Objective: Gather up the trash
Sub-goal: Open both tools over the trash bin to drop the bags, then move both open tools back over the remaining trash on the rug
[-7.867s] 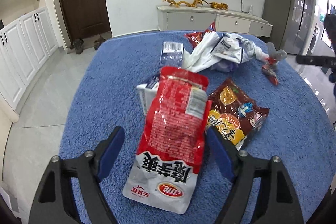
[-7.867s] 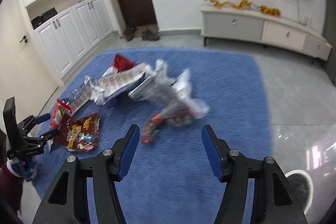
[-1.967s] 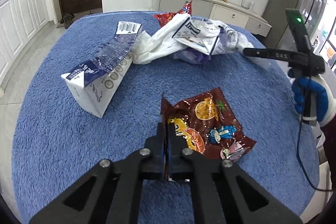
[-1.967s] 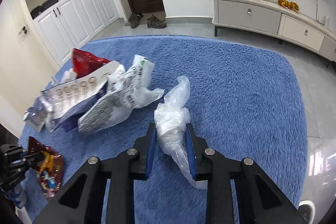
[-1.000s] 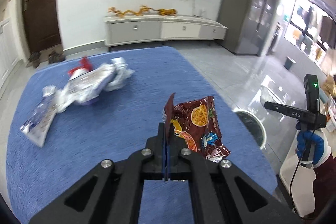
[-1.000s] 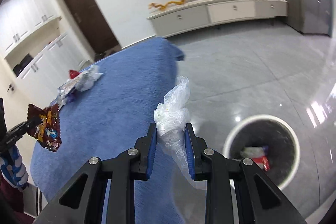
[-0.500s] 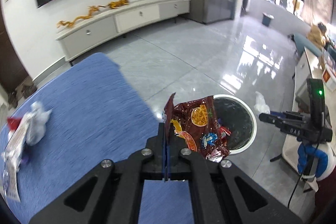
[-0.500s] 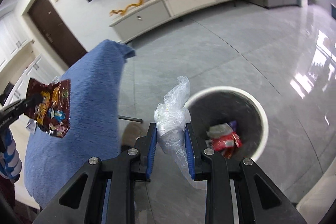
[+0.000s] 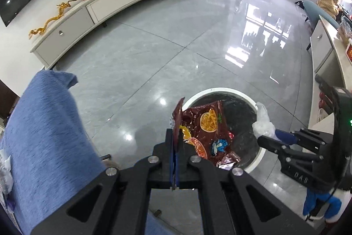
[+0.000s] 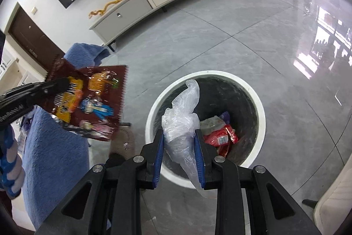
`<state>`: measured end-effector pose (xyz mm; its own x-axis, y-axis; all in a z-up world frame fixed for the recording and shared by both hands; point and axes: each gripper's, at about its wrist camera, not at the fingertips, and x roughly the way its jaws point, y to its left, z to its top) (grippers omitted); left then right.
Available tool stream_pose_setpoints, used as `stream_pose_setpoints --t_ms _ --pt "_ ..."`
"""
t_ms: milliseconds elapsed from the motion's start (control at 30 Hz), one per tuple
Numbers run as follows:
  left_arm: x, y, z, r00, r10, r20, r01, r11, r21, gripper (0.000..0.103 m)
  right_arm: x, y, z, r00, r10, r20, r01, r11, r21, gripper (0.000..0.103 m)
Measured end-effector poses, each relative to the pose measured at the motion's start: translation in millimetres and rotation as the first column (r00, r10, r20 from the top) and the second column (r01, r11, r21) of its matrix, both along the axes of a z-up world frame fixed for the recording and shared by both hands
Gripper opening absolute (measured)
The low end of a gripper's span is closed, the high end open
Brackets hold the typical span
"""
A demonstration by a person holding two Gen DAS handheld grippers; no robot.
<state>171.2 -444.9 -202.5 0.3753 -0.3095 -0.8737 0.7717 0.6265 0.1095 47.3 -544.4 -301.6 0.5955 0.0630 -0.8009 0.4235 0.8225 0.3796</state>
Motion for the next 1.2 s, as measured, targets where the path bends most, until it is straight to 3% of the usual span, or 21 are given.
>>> stream_pose_setpoints --t_ms 233,333,400,433,733,867,967,1200 --pt "1 -37 -27 0.999 -0.02 -0.048 0.02 1.0 -0.009 0.005 11 -17 -9 0.999 -0.027 -0.025 0.026 1.0 -0.012 0.031" --pt "6 -42 -32 0.998 -0.02 -0.065 0.019 1.0 -0.015 0.012 17 -20 -13 0.999 -0.032 -0.04 0.032 0.999 -0.019 0.046" --pt "9 -41 -32 0.998 -0.014 -0.064 0.012 1.0 -0.025 0.044 20 -22 -17 0.998 -0.037 -0.053 0.036 0.999 -0.025 0.047" --pt "9 -39 -30 0.998 -0.014 -0.056 0.012 0.999 -0.039 0.048 21 -23 -18 0.997 -0.041 -0.058 0.039 0.999 -0.026 0.047" --pt "-4 -5 11 1.0 0.002 0.002 -0.001 0.986 -0.167 0.049 9 -20 -7 0.997 -0.064 -0.04 0.062 0.996 -0.056 0.047" --pt "-16 21 36 0.999 0.008 0.037 0.002 0.961 -0.276 0.049 2 -13 9 0.998 -0.065 -0.009 0.064 0.995 -0.081 0.047" --pt "-25 35 50 0.999 -0.019 0.039 0.03 0.953 -0.301 0.049 -3 -5 25 0.999 -0.052 0.012 0.053 0.992 -0.114 0.047" --pt "-40 86 75 0.994 0.063 0.095 -0.032 0.953 -0.301 0.049 -11 18 69 0.997 -0.01 0.076 0.025 0.981 -0.193 0.047"
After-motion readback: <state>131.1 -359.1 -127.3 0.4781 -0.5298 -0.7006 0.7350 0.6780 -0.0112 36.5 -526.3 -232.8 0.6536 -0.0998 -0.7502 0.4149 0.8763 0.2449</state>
